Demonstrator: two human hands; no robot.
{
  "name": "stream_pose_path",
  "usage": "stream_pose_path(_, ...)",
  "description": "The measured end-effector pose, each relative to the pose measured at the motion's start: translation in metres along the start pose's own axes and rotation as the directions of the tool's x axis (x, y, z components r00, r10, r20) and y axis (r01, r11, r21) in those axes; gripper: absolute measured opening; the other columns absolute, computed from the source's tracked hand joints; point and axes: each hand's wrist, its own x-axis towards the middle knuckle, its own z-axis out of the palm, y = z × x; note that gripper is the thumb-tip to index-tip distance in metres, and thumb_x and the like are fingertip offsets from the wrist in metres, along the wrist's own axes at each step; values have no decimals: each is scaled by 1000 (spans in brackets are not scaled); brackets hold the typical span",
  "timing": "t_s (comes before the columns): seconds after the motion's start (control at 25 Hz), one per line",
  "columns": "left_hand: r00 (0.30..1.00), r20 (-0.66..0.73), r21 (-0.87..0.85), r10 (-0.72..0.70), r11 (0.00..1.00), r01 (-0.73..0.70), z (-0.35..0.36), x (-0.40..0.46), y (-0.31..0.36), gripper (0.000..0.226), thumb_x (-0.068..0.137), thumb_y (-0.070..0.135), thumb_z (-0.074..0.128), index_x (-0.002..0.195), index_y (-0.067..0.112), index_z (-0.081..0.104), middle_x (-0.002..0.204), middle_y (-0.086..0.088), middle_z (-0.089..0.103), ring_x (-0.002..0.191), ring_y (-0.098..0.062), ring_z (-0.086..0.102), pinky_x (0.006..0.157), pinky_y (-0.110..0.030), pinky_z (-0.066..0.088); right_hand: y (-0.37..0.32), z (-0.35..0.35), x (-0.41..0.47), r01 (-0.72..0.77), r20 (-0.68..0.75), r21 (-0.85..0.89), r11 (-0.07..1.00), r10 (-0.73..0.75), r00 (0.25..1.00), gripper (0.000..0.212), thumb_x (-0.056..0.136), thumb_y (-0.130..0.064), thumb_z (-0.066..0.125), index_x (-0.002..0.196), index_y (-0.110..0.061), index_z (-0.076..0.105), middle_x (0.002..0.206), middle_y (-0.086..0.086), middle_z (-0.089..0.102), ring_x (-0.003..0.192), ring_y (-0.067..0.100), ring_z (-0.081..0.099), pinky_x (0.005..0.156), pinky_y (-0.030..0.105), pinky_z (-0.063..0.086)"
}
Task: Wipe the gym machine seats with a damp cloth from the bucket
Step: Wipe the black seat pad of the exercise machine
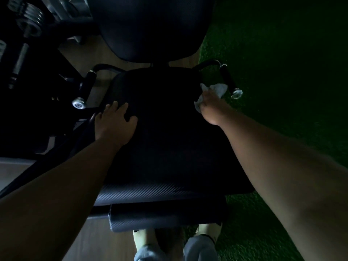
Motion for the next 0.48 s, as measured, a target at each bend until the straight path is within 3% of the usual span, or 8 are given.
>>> stream_pose_path(0.08, 1000, 6, -7, -1, 1000, 1, -1, 0, 1, 65, 94, 51, 39, 153, 25, 32, 163, -7, 21, 150, -26, 17, 117, -48, 14, 7, 0, -29, -57, 36, 40, 998, 56, 998, 50, 102, -16, 33, 150, -4, 30, 155, 26, 27, 142, 43, 28, 112, 51, 29)
stream_pose_path(0.2, 1000, 22, -20, -9, 1000, 10, -1, -1, 1, 66, 94, 51, 39, 154, 25, 31, 164, -8, 20, 150, -26, 15, 119, -48, 13, 13, -1, -84, -6, 28, 81, 997, 4, 1000, 46, 103, -14, 33, 144, 5, 37, 155, 37, 14, 141, 51, 23, 109, 52, 36)
stream_pose_path(0.28, 999, 49, -51, -4, 999, 7, -2, 0, 0, 66, 94, 49, 40, 154, 23, 29, 164, -9, 18, 151, -28, 13, 119, -48, 11, -2, 0, -122, -6, -77, 202, 979, 22, 997, 54, 100, -24, 41, 152, -14, 31, 157, 23, 25, 132, 46, 39, 100, 45, 45)
stream_pose_path(0.36, 995, 94, -127, 20, 992, -7, -6, 0, -1, 65, 96, 45, 43, 154, 20, 30, 164, -11, 17, 151, -29, 12, 121, -47, 9, -37, 4, -150, 109, -197, 143, 984, -80, 977, 60, 93, -33, 51, 150, -30, 30, 150, 8, 42, 122, 38, 50, 93, 39, 46)
stream_pose_path(0.48, 985, 139, -232, 99, 970, -65, -12, -18, -3, 62, 98, 38, 47, 154, 15, 31, 164, -13, 17, 151, -28, 10, 121, -44, 7, -98, 23, -175, 351, -127, 61, 934, -341, 931, 60, 92, -39, 53, 148, -29, 34, 154, 1, 36, 132, 35, 42, 106, 42, 39)
